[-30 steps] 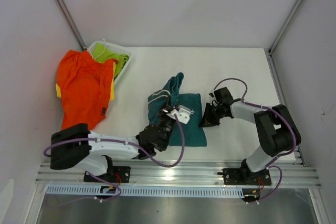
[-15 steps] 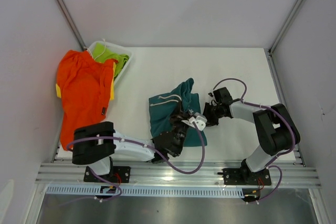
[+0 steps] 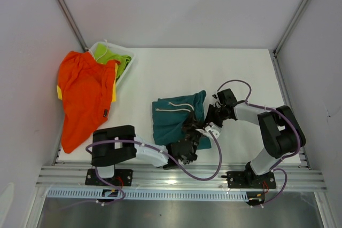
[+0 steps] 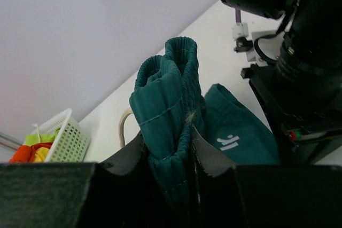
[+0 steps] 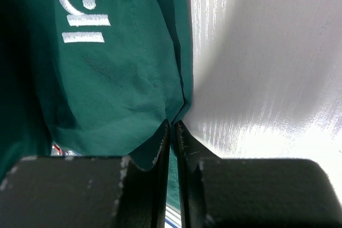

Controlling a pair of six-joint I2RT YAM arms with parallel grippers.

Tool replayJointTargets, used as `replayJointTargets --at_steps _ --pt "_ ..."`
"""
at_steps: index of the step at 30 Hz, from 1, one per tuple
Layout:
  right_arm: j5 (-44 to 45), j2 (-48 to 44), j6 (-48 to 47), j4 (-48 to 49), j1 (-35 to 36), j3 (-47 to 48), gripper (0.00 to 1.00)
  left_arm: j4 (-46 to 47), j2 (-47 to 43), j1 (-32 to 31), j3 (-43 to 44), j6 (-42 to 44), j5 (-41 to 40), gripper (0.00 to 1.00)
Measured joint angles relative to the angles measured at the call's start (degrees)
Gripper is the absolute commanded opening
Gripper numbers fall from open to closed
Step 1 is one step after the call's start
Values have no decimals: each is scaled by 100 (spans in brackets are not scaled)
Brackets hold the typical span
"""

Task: Fold and stack the shorts
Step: Fold the shorts

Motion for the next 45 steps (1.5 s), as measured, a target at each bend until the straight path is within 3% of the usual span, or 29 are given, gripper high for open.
replayJointTargets --at_steps 8,9,12,13,14,16,22,27,32,38,45 --pt "0 0 -4 -61 -70 20 12 -162 503 -105 138 -278 -37 5" --pt "-2 0 -4 -63 -76 22 13 -179 538 -111 144 -315 -35 9" --pt "-7 0 -4 -68 -101 26 13 -291 586 -125 170 -468 -31 38" --pt "-7 0 -7 -68 -107 31 14 -330 603 -127 188 -527 -20 64" --pt "-7 0 -9 -68 -111 31 14 -369 614 -127 192 -584 -9 79" --pt "-9 0 -11 -70 -129 31 14 -411 621 -131 195 -745 17 99" --pt "-31 4 -50 -70 -173 31 17 -769 439 -131 153 -1390 348 99" --pt "-61 7 -59 -74 -205 42 21 -1561 -426 -120 -4 -2312 977 99" --pt "-96 7 -76 -96 -267 61 35 -2271 -1805 111 -334 -3381 1947 99" --pt "-149 -66 -131 -184 -343 160 62 -3045 -3176 769 -424 -4509 3069 99" --pt "433 -404 -337 -603 -813 179 64 -3635 -3886 1639 -962 -5405 3882 99"
